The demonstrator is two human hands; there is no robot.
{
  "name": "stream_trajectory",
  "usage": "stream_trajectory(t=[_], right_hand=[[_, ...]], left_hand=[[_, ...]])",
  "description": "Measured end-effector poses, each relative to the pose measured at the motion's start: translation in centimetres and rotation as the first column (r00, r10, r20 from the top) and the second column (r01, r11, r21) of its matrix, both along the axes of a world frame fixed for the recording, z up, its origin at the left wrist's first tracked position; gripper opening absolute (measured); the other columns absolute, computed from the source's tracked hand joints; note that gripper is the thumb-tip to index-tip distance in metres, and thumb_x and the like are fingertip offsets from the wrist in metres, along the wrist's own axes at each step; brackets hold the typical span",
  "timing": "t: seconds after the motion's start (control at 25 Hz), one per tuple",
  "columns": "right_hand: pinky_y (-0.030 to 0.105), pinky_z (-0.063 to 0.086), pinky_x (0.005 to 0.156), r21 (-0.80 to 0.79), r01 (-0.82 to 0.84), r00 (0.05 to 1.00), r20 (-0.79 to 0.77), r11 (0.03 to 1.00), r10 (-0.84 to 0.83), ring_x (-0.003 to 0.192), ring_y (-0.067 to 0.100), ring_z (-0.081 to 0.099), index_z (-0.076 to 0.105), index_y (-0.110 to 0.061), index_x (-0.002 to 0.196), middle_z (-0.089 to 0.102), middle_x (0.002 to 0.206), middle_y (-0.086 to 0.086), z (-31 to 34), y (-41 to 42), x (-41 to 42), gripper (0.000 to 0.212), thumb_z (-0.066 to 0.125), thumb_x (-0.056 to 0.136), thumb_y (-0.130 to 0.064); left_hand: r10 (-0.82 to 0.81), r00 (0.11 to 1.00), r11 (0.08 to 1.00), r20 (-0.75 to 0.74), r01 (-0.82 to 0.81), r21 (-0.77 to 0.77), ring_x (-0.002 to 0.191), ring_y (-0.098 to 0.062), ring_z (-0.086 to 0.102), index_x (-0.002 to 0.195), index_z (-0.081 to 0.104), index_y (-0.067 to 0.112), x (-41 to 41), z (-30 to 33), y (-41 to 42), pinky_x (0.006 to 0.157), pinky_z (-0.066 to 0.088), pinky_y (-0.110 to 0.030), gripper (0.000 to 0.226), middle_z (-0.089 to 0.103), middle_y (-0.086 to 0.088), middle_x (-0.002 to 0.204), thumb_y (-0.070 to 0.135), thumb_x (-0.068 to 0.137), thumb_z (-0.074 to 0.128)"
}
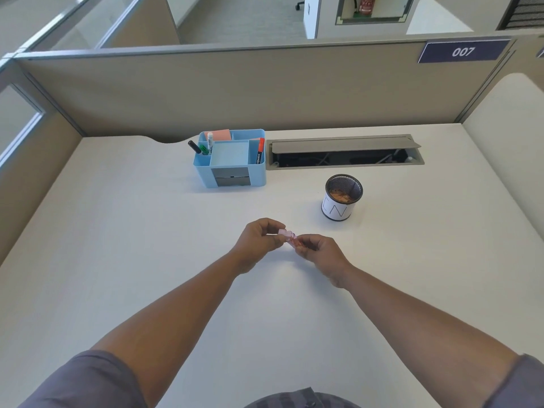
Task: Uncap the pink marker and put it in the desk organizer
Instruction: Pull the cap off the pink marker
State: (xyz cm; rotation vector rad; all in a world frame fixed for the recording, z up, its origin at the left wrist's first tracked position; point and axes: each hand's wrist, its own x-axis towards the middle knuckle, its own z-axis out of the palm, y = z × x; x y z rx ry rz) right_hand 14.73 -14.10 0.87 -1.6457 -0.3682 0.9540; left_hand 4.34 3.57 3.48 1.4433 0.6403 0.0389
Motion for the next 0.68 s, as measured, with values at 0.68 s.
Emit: stream_trajectory(t=[0.68], right_hand=[[0.037,0.050,0.105,0.106,0.154,0.985,-0.089,0.982,-0.145,0.093,0.014,0.062,0.081,-0.025,0.096,0.072,0.098,-0.007,2.7,-1.5,0.1,0.008,0.075,0.090,-0.023]], left_hand=[[0.167,0.986,0.900,0.002,-0.152,-0.408,0.098,-0.026,0.075,0.107,0.068,0.004,1.2,-0.3,-1.4,0.084,0.062,-0.030,0.019,0.078,-0.012,0.101,0.003,0.089,0.074]])
